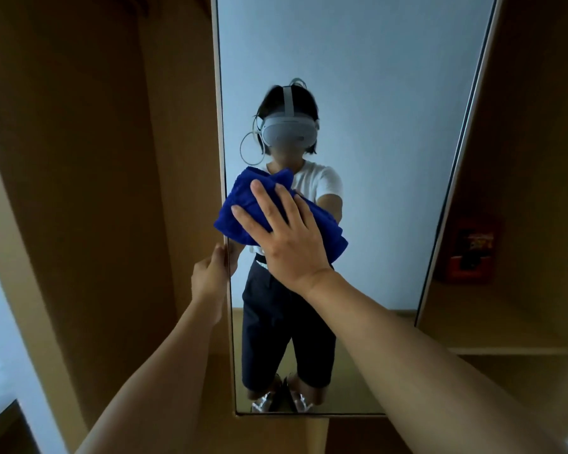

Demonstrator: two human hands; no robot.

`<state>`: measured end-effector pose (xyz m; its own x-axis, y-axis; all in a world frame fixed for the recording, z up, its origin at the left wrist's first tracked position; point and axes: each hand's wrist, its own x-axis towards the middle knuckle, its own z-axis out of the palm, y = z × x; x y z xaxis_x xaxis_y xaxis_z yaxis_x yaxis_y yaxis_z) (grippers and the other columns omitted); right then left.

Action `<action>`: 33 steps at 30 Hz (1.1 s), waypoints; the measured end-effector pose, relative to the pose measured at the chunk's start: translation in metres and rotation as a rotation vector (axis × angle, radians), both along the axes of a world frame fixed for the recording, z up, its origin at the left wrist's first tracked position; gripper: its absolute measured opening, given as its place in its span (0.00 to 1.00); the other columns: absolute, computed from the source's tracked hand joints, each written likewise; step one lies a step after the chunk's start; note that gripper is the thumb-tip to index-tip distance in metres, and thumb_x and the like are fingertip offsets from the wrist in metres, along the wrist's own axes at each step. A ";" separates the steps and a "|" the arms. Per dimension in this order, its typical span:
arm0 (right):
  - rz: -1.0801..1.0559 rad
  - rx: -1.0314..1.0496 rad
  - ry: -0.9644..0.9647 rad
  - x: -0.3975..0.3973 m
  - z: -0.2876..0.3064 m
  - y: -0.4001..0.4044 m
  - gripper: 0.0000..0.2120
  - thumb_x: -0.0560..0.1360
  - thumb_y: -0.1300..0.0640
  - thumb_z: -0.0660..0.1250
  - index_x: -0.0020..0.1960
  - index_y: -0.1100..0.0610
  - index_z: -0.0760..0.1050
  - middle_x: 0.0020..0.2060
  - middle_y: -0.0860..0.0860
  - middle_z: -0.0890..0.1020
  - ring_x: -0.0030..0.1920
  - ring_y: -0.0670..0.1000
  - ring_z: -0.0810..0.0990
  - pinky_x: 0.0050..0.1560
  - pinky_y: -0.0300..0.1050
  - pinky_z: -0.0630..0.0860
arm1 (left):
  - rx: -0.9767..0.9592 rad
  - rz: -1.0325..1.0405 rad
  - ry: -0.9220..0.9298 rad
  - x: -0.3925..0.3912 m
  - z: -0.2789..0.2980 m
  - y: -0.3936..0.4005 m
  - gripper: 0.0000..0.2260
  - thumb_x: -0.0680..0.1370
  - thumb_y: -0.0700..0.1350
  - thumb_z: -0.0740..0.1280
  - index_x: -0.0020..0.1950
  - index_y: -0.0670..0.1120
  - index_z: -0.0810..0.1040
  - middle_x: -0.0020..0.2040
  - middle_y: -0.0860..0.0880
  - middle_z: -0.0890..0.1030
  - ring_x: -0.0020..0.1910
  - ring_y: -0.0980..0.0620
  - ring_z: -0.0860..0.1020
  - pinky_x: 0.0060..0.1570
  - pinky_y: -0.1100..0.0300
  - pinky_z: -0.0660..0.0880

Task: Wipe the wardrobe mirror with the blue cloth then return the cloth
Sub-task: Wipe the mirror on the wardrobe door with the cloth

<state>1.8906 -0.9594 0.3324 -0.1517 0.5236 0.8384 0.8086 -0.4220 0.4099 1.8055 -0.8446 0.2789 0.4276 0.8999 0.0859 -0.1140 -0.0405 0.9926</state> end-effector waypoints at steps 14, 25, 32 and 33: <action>0.014 -0.104 -0.065 0.009 -0.139 -0.004 0.23 0.81 0.61 0.46 0.71 0.49 0.68 0.73 0.56 0.66 0.68 0.63 0.68 0.65 0.61 0.67 | -0.142 -0.029 0.013 0.002 -0.129 -0.003 0.12 0.82 0.46 0.54 0.45 0.46 0.75 0.43 0.47 0.77 0.44 0.50 0.74 0.42 0.59 0.67; -0.010 -0.181 -0.118 0.016 -0.270 -0.007 0.24 0.78 0.60 0.54 0.73 0.50 0.66 0.74 0.57 0.63 0.70 0.64 0.65 0.66 0.61 0.66 | -0.126 -0.164 -0.205 0.006 -0.226 0.009 0.17 0.81 0.55 0.57 0.56 0.45 0.78 0.53 0.43 0.83 0.53 0.46 0.81 0.56 0.47 0.77; -0.018 -0.202 -0.098 0.016 -0.333 -0.005 0.24 0.77 0.59 0.52 0.72 0.50 0.67 0.73 0.57 0.64 0.69 0.64 0.67 0.65 0.60 0.68 | -0.003 -0.134 -0.186 0.006 -0.275 0.005 0.15 0.82 0.53 0.54 0.48 0.47 0.77 0.50 0.43 0.81 0.53 0.44 0.80 0.54 0.49 0.77; -0.015 -0.211 -0.085 0.014 -0.338 -0.005 0.24 0.77 0.59 0.52 0.72 0.50 0.68 0.73 0.57 0.65 0.69 0.64 0.67 0.65 0.60 0.68 | 0.006 -0.136 -0.188 0.007 -0.277 0.005 0.16 0.82 0.54 0.54 0.48 0.48 0.78 0.50 0.43 0.81 0.53 0.45 0.80 0.57 0.47 0.76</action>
<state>1.9050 -0.9642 -0.0057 -0.2082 0.6889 0.6943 0.7615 -0.3313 0.5571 1.8124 -0.8394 0.0019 0.5209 0.8342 0.1810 -0.3021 -0.0182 0.9531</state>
